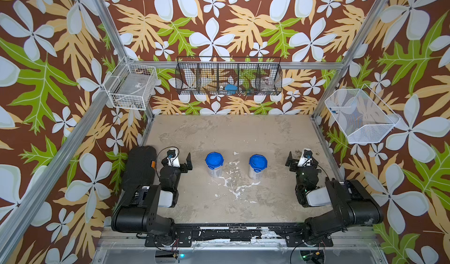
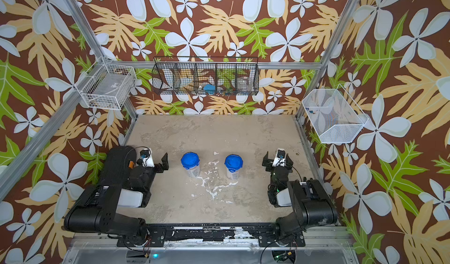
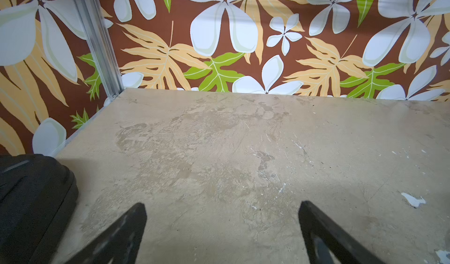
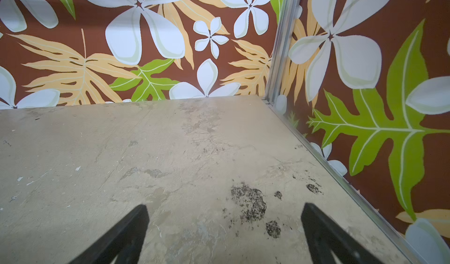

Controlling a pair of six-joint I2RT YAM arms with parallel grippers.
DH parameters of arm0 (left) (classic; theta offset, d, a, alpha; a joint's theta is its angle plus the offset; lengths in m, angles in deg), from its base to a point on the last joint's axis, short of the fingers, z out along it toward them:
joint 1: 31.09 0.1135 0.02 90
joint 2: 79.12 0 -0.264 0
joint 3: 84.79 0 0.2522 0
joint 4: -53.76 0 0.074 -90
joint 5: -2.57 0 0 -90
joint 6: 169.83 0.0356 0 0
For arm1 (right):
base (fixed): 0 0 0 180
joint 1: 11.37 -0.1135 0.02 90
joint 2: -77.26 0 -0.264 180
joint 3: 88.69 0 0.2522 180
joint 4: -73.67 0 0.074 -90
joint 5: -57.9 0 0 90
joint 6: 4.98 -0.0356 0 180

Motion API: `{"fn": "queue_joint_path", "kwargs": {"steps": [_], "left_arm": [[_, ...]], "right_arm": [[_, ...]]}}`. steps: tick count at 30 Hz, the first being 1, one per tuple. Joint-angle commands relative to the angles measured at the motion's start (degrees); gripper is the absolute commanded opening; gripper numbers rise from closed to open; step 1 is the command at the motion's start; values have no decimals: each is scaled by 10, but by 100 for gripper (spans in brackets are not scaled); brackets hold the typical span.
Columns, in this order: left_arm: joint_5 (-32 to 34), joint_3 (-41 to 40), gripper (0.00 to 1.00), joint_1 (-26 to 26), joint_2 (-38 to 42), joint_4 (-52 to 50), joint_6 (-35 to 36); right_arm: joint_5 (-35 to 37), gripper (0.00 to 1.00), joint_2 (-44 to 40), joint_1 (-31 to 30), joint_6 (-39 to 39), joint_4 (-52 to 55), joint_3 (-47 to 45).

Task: Take out toiletry kits
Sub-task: Adjust the container at the center of the board.

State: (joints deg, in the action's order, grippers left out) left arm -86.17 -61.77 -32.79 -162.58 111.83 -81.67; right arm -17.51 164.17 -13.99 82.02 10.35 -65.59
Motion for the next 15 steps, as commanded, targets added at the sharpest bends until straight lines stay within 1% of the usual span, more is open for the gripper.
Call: {"fn": "queue_joint_path", "kwargs": {"steps": [1, 10, 13, 15], "left_arm": [[-2, 1, 100, -1, 2, 15, -1], [11, 2, 100, -4, 4, 9, -2], [52, 1, 100, -21, 3, 13, 4], [59, 0, 100, -24, 4, 12, 5]], "right_arm": [[-11, 100, -5, 2, -6, -12, -7], [-13, 100, -4, 2, -6, -11, -6], [-13, 100, -3, 2, -5, -12, -6], [-12, 100, -3, 2, -4, -12, -6]]}}
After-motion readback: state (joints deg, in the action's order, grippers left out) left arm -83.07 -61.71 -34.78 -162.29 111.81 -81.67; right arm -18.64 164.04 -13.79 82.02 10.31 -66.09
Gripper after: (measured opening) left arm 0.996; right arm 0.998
